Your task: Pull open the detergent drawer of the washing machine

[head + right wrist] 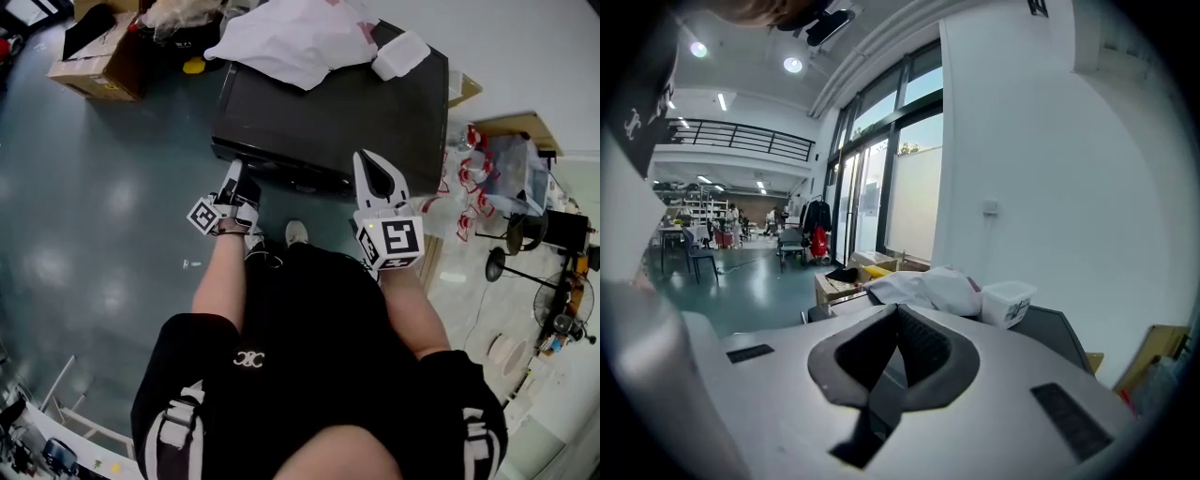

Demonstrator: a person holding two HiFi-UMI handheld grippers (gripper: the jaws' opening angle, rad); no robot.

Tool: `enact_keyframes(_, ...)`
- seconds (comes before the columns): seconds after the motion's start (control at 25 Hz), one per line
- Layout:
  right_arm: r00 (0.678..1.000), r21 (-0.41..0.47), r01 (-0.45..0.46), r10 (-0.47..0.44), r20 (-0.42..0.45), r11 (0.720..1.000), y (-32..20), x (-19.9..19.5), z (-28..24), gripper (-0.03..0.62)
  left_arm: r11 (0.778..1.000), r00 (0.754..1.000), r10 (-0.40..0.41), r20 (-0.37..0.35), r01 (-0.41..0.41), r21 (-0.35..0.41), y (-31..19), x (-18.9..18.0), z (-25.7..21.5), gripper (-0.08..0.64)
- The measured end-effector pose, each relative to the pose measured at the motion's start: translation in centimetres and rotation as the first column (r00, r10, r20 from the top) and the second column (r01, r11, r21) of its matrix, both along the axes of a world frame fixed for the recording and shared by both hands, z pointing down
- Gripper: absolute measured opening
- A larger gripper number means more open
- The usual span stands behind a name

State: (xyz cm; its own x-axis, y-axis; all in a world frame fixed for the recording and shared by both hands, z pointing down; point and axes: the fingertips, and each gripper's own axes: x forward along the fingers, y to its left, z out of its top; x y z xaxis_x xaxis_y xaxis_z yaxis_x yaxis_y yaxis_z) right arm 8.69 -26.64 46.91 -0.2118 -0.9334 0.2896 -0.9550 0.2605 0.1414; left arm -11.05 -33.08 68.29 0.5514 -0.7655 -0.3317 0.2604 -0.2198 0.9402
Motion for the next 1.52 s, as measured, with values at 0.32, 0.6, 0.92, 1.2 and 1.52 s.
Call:
enact_keyframes(0.32,0.998,-0.004,0.052,-0.052,0.039,0.999,-0.3,0.6,-0.1,0.002,0.999,0.999,-0.03,0.021,0.03,-0.011,2.0,-0.7,0.0,0.216)
enact_keyframes(0.6,0.99,0.008,0.13,-0.13,0.051,0.992,-0.1,-1.2,0.0,0.002,0.999,0.999,-0.032,0.036,0.032,-0.008,5.5,-2.2,0.3,0.212)
enact_keyframes(0.92,0.972,0.014,0.219,-0.219,0.08,0.976,0.1,-3.6,0.1,0.002,0.999,0.997,-0.052,0.053,0.053,-0.006,9.1,-3.5,0.1,0.213)
enact_keyframes(1.2,0.949,0.002,0.302,-0.301,0.097,0.953,0.8,-6.5,0.7,0.002,0.995,0.993,-0.097,0.064,0.098,-0.011,12.3,-5.0,0.1,0.212)
enact_keyframes(1.52,0.921,-0.008,0.378,-0.375,0.109,0.926,1.5,-9.1,1.0,0.002,0.991,0.989,-0.13,0.075,0.131,-0.017,13.7,-5.8,0.2,0.212)
